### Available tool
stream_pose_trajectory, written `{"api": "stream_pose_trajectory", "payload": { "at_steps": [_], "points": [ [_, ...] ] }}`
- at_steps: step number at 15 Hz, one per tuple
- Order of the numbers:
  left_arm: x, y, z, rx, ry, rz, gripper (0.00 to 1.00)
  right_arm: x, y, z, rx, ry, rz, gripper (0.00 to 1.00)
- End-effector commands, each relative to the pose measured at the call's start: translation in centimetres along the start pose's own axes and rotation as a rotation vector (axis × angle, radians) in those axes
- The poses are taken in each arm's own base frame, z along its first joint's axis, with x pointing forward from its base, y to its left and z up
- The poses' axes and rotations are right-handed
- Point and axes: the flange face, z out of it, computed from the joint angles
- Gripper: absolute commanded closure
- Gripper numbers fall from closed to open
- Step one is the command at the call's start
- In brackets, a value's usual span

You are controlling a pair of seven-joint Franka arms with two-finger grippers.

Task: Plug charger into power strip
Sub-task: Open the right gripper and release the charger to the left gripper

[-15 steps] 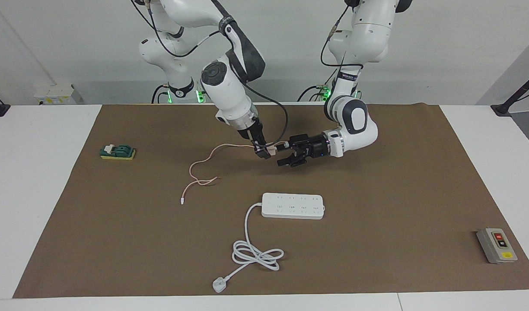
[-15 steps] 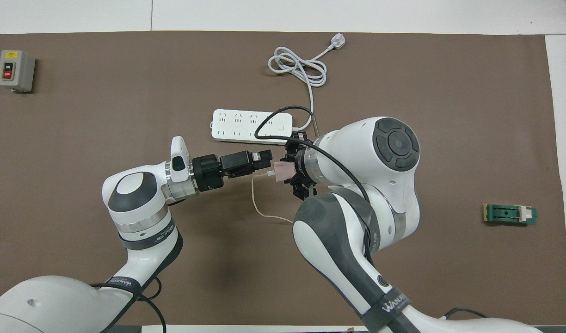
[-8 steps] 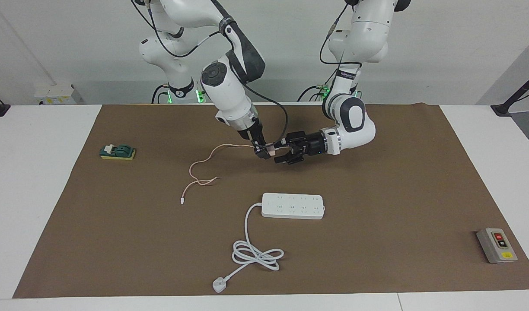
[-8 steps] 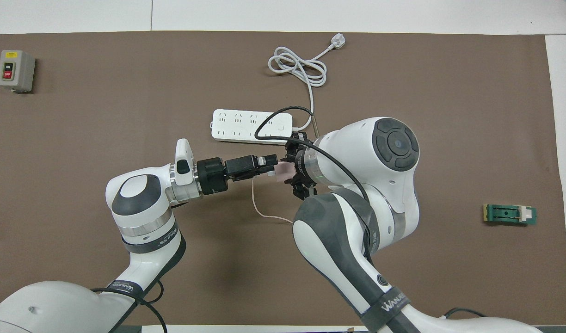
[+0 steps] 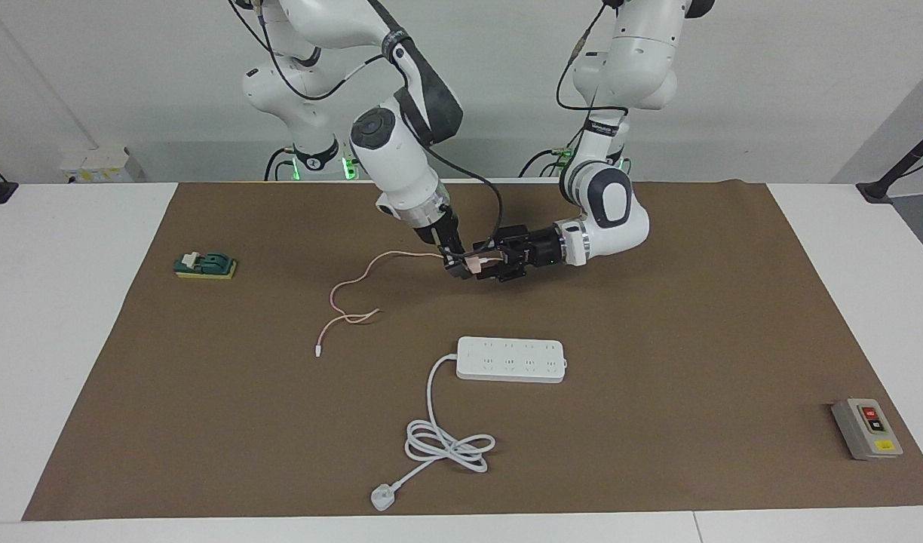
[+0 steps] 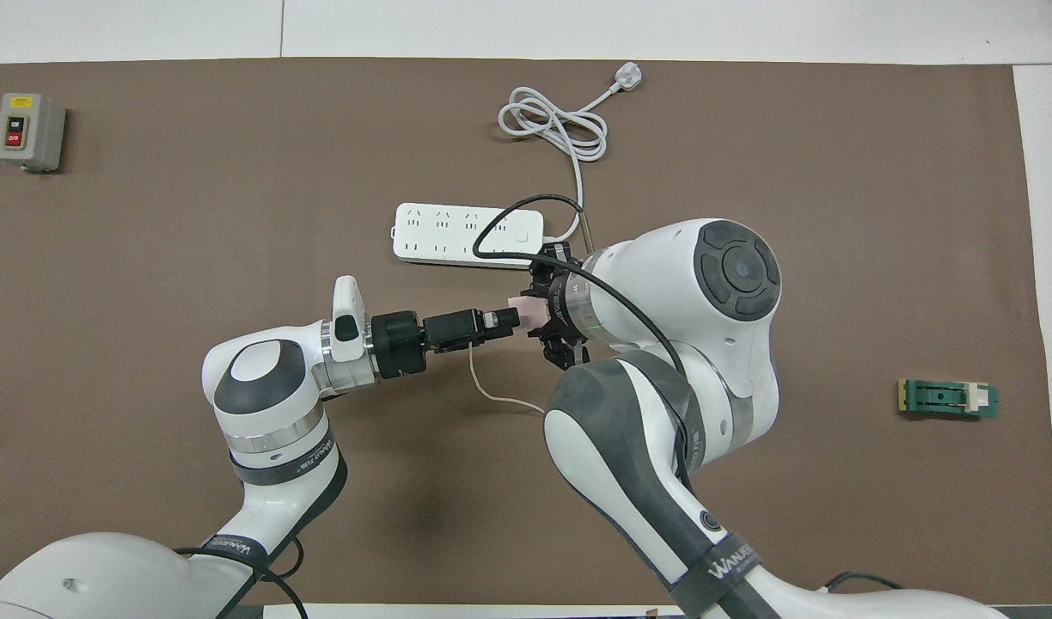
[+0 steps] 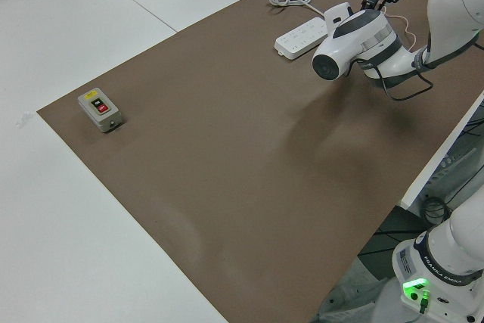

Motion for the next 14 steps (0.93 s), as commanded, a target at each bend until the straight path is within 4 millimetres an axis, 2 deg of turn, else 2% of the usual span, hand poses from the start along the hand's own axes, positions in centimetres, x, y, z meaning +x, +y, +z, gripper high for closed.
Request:
{"api": "stream_pose_trajectory", "payload": {
  "at_steps": [1,9,10,12,14],
  "points": [
    [-1.5,1.0,0.1,0.006,0.002,0.026,0.0,0.3,0.2,0.0,0.016,0.01,-0.025,1.0],
    [-1.8,1.3,1.0,0.03,0.003,0.032,0.02,0.3,0.2,0.0,0.018,0.01,-0.024,1.0],
    [-1.7,1.5,1.0,0.029,0.004,0.034,0.06,0.4,0.1,0.0,0.019,0.011,-0.023,1.0],
    [-1.5,1.7,1.1,0.026,0.004,0.04,0.29,0.4,0.2,0.1,0.017,0.011,-0.024,1.0],
    [-1.4,1.8,1.2,0.024,0.005,0.044,0.37,0.4,0.2,0.1,0.017,0.011,-0.024,1.0]
  ]
}}
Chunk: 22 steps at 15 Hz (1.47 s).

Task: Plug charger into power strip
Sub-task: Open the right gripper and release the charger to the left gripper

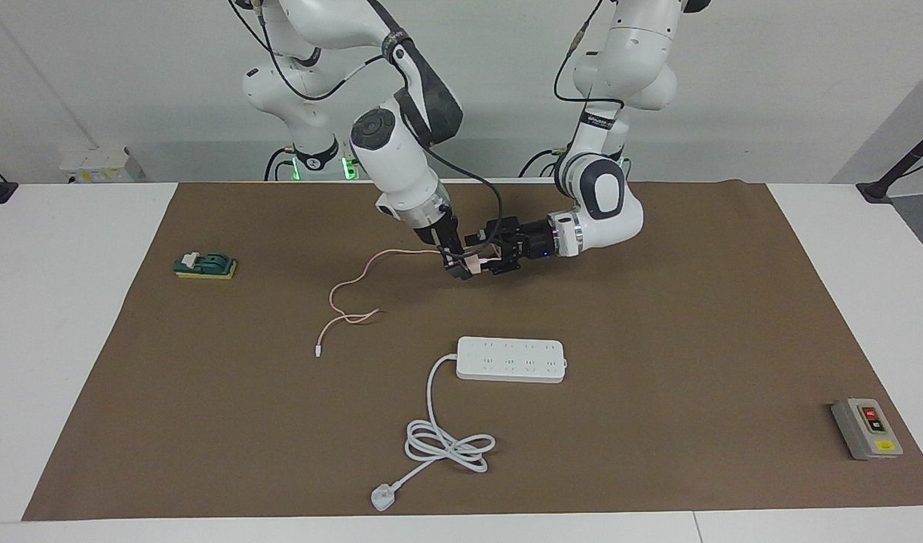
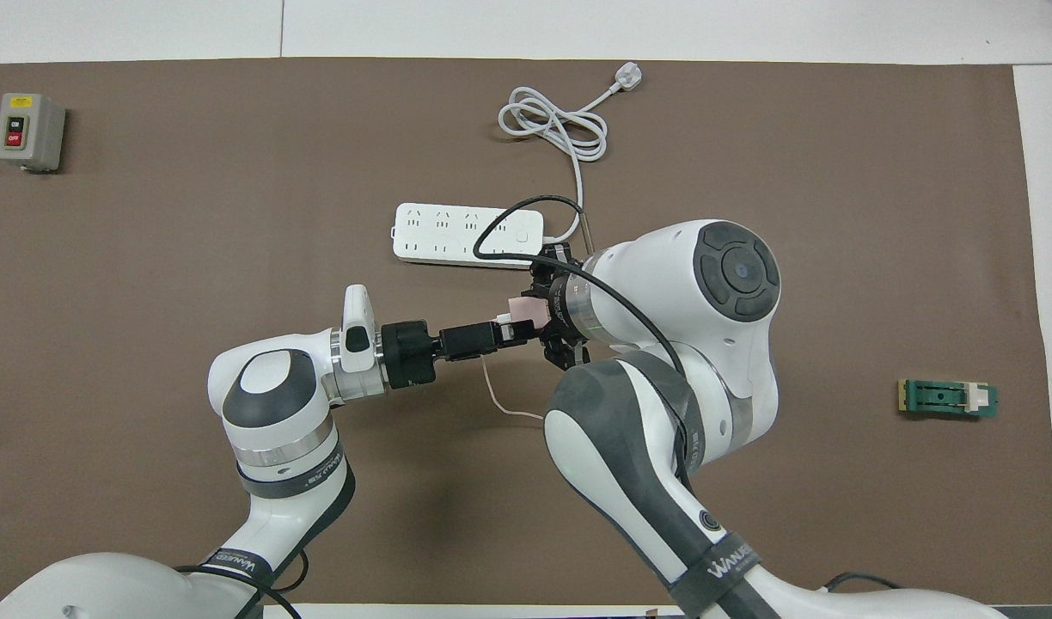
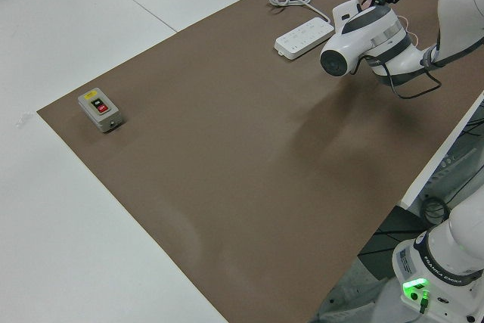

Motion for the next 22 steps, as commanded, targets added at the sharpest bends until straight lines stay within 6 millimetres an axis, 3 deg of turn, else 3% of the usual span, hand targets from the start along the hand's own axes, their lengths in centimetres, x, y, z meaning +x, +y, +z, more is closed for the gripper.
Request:
{"api": "stream_pose_trajectory", "payload": {
  "at_steps": [1,4,6,7,8,13,16,17,18,19,22],
  "points": [
    [-0.2,0.7,0.1,0.007,0.02,0.018,0.37,0.3,0.1,-0.1,0.019,0.009,-0.025,1.0],
    [-0.2,0.7,0.1,0.006,0.021,0.017,0.55,0.3,0.2,0.0,0.018,0.01,-0.025,1.0],
    [-0.1,0.8,0.1,0.006,0.021,0.018,0.77,0.3,0.2,0.0,0.018,0.01,-0.025,1.0],
    [0.0,1.0,0.1,0.003,0.021,0.021,0.93,0.3,0.1,-0.1,0.019,0.009,-0.025,1.0],
    [0.0,0.9,0.1,0.004,0.021,0.02,1.0,0.3,0.2,0.0,0.018,0.01,-0.025,1.0],
    [0.2,1.2,0.3,-0.003,0.02,0.023,1.0,0.3,0.1,-0.1,0.02,0.009,-0.025,0.99],
    [0.3,1.7,0.3,-0.006,0.023,0.03,1.0,0.4,0.1,-0.1,0.019,0.01,-0.023,0.77],
    [0.4,1.9,0.2,-0.007,0.026,0.032,1.0,0.4,0.1,-0.1,0.019,0.01,-0.023,0.53],
    [0.4,2.2,0.1,-0.006,0.03,0.034,1.0,0.6,0.0,-0.2,0.02,0.01,-0.021,0.2],
    [0.6,2.5,-0.1,0.006,0.043,0.038,1.0,0.6,0.0,-0.2,0.02,0.01,-0.021,0.0],
    [0.9,3.0,-0.7,0.042,0.078,0.044,1.0,1.1,-0.2,-0.4,0.02,0.012,-0.031,0.0]
  ]
}}
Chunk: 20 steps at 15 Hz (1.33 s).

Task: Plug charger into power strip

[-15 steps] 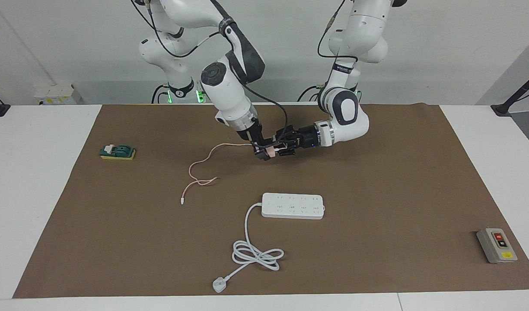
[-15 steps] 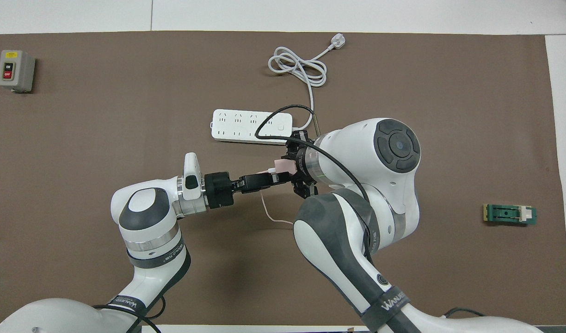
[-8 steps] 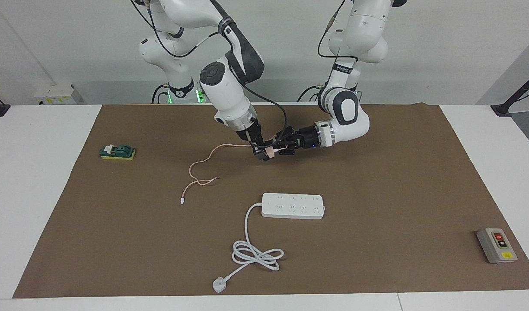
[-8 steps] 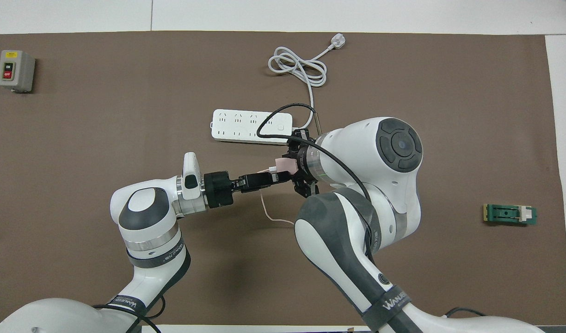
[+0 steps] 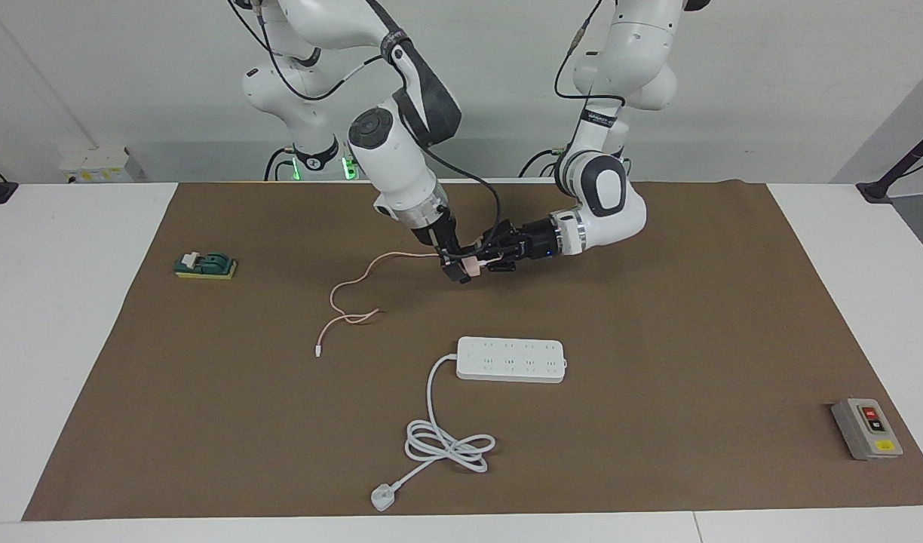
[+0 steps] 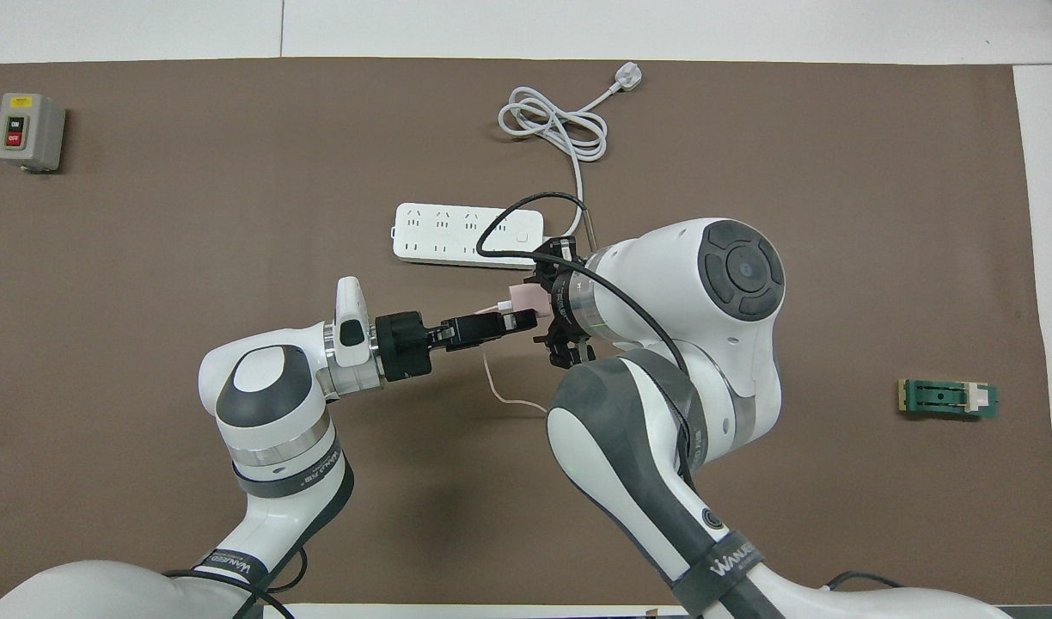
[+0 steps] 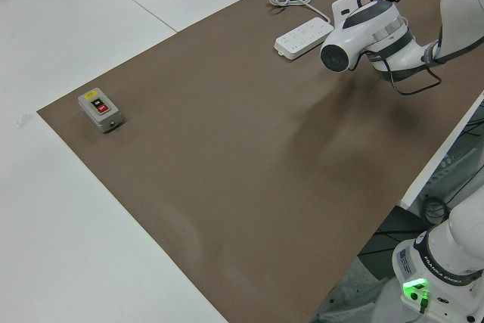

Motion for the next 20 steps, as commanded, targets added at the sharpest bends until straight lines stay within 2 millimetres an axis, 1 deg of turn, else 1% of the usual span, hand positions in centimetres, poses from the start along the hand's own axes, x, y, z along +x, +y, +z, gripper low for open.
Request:
{"api": "stream_pose_trajectory", "payload": {
  "at_steps": [1,2,4,6,8,9,10,11,13,15,16,19,20],
  "points": [
    [0.0,1.8,-0.4,0.016,0.04,0.01,1.0,1.9,-0.4,-0.5,0.011,0.011,-0.017,0.0],
    [0.1,2.2,-0.6,0.018,0.049,0.01,1.0,2.3,-0.5,-0.6,0.009,0.012,-0.024,0.0],
    [0.6,3.7,-1.6,0.056,0.102,0.0,1.0,2.4,-0.5,-0.7,0.008,0.012,-0.031,0.0],
    [0.6,5.0,-2.2,0.098,0.148,-0.027,1.0,2.5,-0.5,-1.1,0.01,0.01,-0.032,0.0],
    [0.6,5.3,-2.6,0.151,0.187,-0.036,1.0,3.8,-0.9,-2.0,0.002,0.011,-0.057,0.0],
    [0.6,5.3,-2.8,0.179,0.21,-0.036,1.0,4.8,-1.1,-2.5,-0.002,0.012,-0.085,0.0],
    [0.7,5.2,-3.3,0.215,0.244,-0.035,1.0,6.2,-1.5,-3.5,0.002,0.013,-0.118,0.0],
    [0.8,5.5,-3.4,0.238,0.267,-0.029,1.0,7.8,-1.7,-4.1,-0.008,0.014,-0.149,0.0],
    [1.1,6.1,-3.7,0.321,0.343,-0.021,1.0,10.6,-1.9,-6.1,-0.015,0.012,-0.224,0.0],
    [1.0,6.6,-4.2,0.436,0.395,0.038,1.0,13.0,-1.9,-7.6,-0.034,0.006,-0.287,0.0],
    [1.2,6.6,-4.7,0.505,0.421,0.078,1.0,14.7,-1.8,-8.5,-0.038,0.005,-0.311,0.0],
    [1.2,6.2,-5.7,0.597,0.439,0.138,1.0,17.8,-1.6,-11.8,-0.012,0.006,-0.282,0.0],
    [1.1,5.7,-6.2,0.619,0.447,0.135,1.0,18.0,-1.5,-12.7,-0.006,0.004,-0.28,0.0]
  ]
}}
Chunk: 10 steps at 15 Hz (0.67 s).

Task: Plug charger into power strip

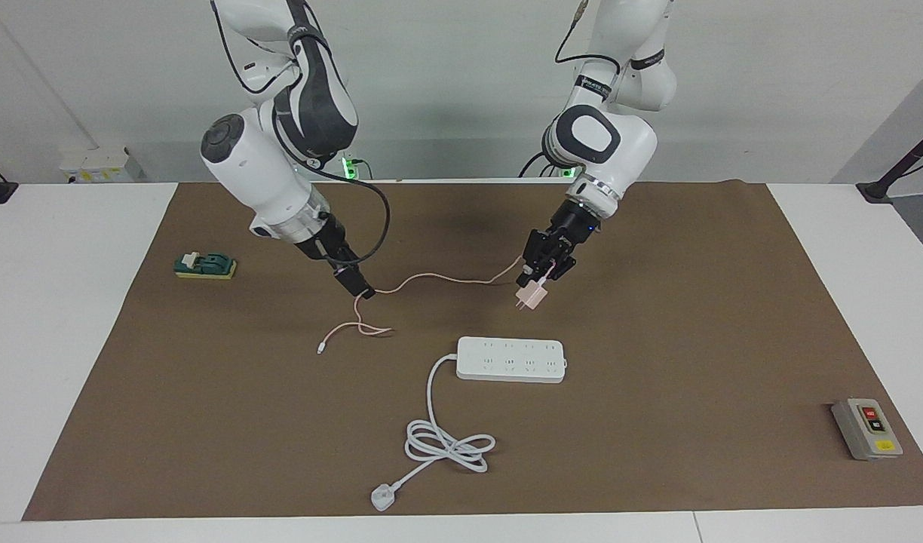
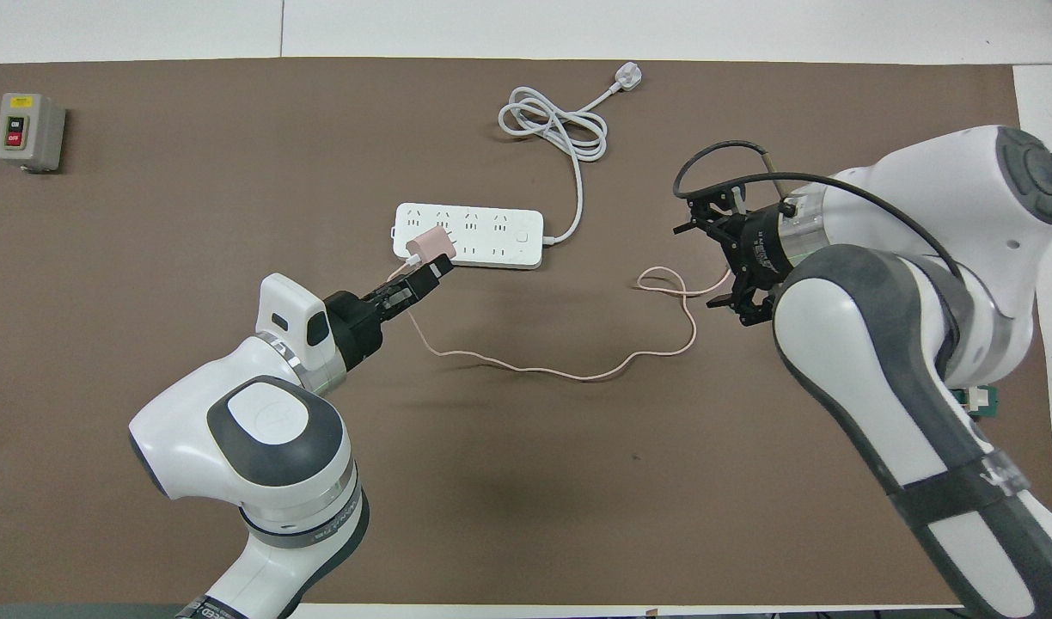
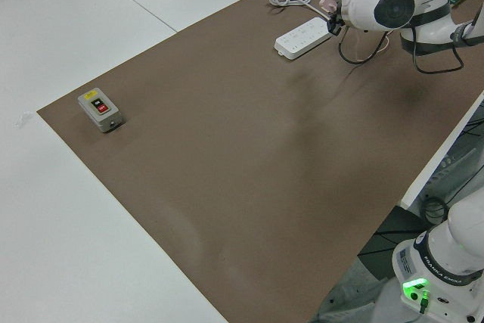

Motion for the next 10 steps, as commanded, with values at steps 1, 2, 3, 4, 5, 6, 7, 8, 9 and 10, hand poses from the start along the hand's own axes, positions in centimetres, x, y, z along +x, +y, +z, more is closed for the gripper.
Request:
{"api": "stream_pose_trajectory", "payload": {
  "at_steps": [1,2,3,4,5,6,7,8,9,10],
  "points": [
    [0.0,-0.7,-0.6,0.058,0.02,0.041,1.0,0.5,1.2,-2.6,-0.004,-0.002,-0.012,0.0],
    [0.5,-0.6,-0.6,0.065,0.017,0.081,1.0,0.8,1.6,-3.2,-0.027,0.004,-0.022,0.0],
    [0.9,-0.2,-0.6,0.055,0.01,0.113,1.0,0.9,1.8,-3.7,-0.046,0.024,-0.064,0.0],
    [1.3,0.6,-0.5,0.03,-0.008,0.144,1.0,1.3,2.2,-4.1,-0.067,0.034,-0.131,0.0],
    [1.8,1.4,-0.4,-0.002,-0.025,0.166,1.0,1.7,2.6,-4.3,-0.091,0.028,-0.219,0.0],
    [3.2,1.5,-0.5,-0.017,-0.027,0.18,1.0,2.0,2.9,-4.4,-0.116,0.03,-0.322,0.0],
    [4.7,1.4,-0.7,-0.023,-0.039,0.222,1.0,2.6,3.2,-4.5,-0.147,0.043,-0.397,0.0],
    [5.9,1.5,-0.9,-0.022,-0.051,0.279,1.0,3.8,3.4,-4.8,-0.179,0.063,-0.446,0.0],
    [7.6,1.9,-1.3,-0.022,-0.074,0.357,1.0,4.4,3.4,-5.2,-0.208,0.072,-0.481,0.0],
    [9.7,1.8,-1.6,-0.022,-0.107,0.424,1.0,4.7,3.2,-5.8,-0.227,0.075,-0.515,0.0]
  ]
}}
